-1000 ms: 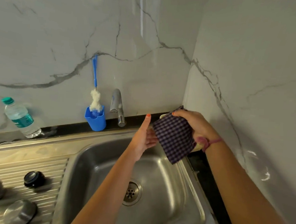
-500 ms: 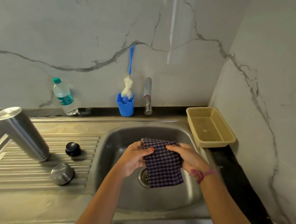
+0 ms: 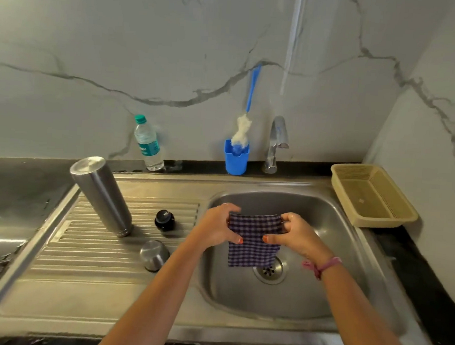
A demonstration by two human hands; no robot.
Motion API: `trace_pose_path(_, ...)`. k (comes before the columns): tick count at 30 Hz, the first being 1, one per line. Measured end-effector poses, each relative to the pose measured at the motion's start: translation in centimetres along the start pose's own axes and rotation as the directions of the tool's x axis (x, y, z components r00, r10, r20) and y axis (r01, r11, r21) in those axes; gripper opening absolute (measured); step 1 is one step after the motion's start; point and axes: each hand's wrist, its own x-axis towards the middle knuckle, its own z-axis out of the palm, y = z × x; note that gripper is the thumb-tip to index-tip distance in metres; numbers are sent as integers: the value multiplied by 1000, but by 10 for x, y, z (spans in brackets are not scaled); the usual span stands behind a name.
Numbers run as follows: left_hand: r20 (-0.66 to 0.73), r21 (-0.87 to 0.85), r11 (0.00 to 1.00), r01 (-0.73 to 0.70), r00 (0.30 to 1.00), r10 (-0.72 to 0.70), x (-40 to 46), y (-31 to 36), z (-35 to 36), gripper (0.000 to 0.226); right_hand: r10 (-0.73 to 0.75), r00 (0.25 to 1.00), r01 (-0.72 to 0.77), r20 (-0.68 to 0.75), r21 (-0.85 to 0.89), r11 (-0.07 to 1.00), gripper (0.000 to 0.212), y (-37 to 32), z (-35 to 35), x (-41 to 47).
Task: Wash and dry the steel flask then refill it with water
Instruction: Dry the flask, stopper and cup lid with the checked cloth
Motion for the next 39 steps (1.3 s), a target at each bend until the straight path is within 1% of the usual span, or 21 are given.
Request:
trace_pose_path(1,-6,86,996,-35,999,35,-3,-1,-5,84,-17,1000,17,-23,-10,1000,70,-4,6,-2)
trace_pose_path(2,-20,135,989,-53,998,56,-6,-1,-10,79,-38,998,36,-54,-26,999,70,-8,13,-2)
trace_pose_path(5,-93,235,969,-75,991,99,-12,-3,-26,69,-140,982,127,-129,-106,986,72,-19,30,-5)
trace_pose_path(7,-142,268,960,-81,982,122,-15,-7,-38,64,-213,971,193,-112,-168,967,70,-29,38,-8)
trace_pose_path(9,-166,271,957,-101,975,150,-17,-11,-49,59,-275,959,246,-64,-289,925,58,-37,46,-11)
trace_pose_path(10,-164,299,946,-125,970,180,-18,-13,-53,54,-292,955,262,-39,-343,902,52,-41,49,-12)
trace_pose_path(12,-151,347,923,-166,962,229,-23,-15,-62,41,-290,957,269,12,-411,871,45,-48,54,-13)
trace_pose_path(15,-139,340,918,-205,954,265,-29,-18,-72,28,-282,957,282,73,-474,834,38,-57,61,-15)
trace_pose_path(17,-127,343,914,-215,954,272,-32,-22,-78,26,-274,956,286,103,-537,794,34,-62,65,-14)
trace_pose_path(20,-119,316,927,-204,960,252,-34,-29,-88,26,-237,965,256,114,-615,746,35,-67,69,-10)
trace_pose_path(22,-104,295,934,-201,965,240,-36,-32,-95,26,-259,960,270,108,-608,747,34,-73,69,-9)
trace_pose_path(23,-96,265,943,-199,968,231,-38,-34,-98,25,-273,956,285,108,-557,780,32,-77,69,-11)
trace_pose_path(26,-61,97,977,-189,979,196,-44,-34,-107,17,-256,958,282,129,-265,922,26,-89,70,-15)
trace_pose_path(28,-29,-24,983,-182,983,182,-49,-31,-109,10,-250,960,263,124,-103,959,34,-92,71,-13)
trace_pose_path(30,-25,-205,968,-143,990,141,-53,-29,-109,8,-249,963,239,106,97,966,43,-92,74,-10)
trace_pose_path(31,-18,-323,940,-108,994,108,-55,-28,-110,11,-257,960,229,107,223,948,44,-91,76,-10)
trace_pose_path(33,13,-535,844,-41,998,57,-57,-27,-111,21,-291,949,200,121,483,852,50,-85,85,-12)
trace_pose_path(35,28,-649,760,3,999,20,-57,-27,-112,24,-296,946,130,133,681,721,73,-75,97,-13)
trace_pose_path(36,29,-673,740,19,1000,1,-57,-27,-113,23,-282,949,97,140,722,685,84,-68,104,-11)
trace_pose_path(37,31,-681,731,34,999,-17,-57,-28,-112,22,-263,953,72,151,731,678,91,-63,111,-10)
trace_pose_path(39,44,-674,736,62,998,-44,-55,-31,-111,21,-234,956,42,178,707,706,93,-59,123,-10)
